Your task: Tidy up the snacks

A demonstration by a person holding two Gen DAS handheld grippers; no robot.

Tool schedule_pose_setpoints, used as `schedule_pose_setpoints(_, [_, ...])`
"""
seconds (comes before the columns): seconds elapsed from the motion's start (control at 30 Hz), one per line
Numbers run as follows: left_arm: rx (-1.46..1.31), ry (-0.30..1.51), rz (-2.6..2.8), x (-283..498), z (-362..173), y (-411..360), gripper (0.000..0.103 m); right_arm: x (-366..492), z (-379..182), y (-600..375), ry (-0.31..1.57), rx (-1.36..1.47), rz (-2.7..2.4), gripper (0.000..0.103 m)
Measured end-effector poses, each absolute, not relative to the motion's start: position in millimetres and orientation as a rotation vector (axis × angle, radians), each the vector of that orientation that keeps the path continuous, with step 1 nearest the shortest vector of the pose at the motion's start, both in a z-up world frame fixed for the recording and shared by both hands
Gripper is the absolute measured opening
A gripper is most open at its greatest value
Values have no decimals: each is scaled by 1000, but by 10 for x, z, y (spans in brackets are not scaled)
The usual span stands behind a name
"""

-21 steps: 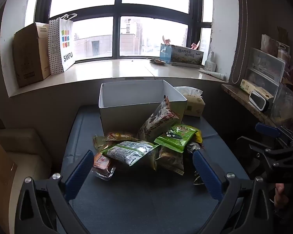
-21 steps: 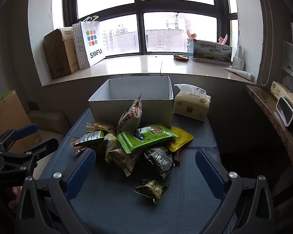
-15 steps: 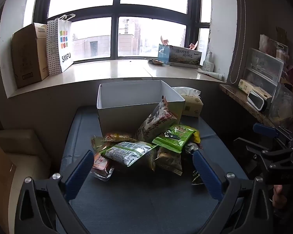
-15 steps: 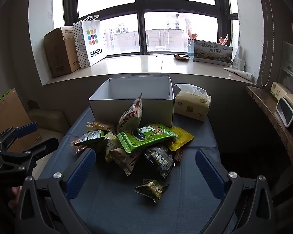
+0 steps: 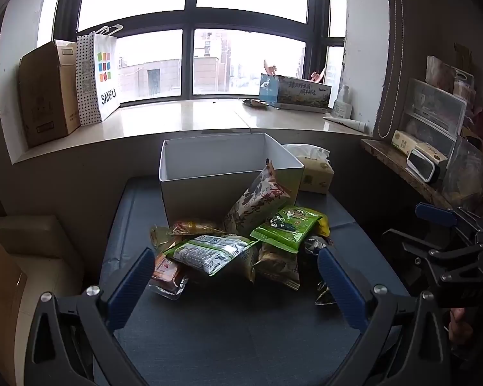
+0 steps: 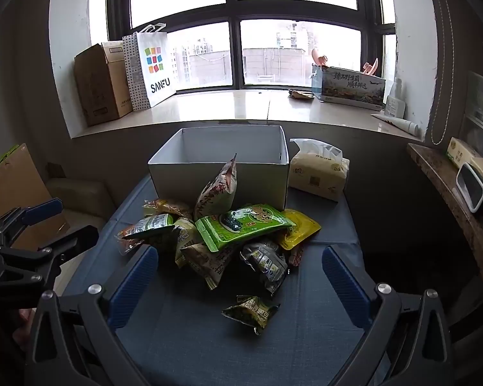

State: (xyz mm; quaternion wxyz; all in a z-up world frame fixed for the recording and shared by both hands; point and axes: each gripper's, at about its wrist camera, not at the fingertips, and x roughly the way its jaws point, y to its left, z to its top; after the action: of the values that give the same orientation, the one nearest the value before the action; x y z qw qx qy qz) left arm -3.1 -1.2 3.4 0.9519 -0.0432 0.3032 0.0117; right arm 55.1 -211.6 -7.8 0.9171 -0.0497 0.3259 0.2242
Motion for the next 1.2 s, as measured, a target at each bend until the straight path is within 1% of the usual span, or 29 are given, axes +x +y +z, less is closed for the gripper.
schedule_pose_setpoints(1.2, [-80,621,17,-14,24,-22,103,547,-103,-2122,676,-100,466,103])
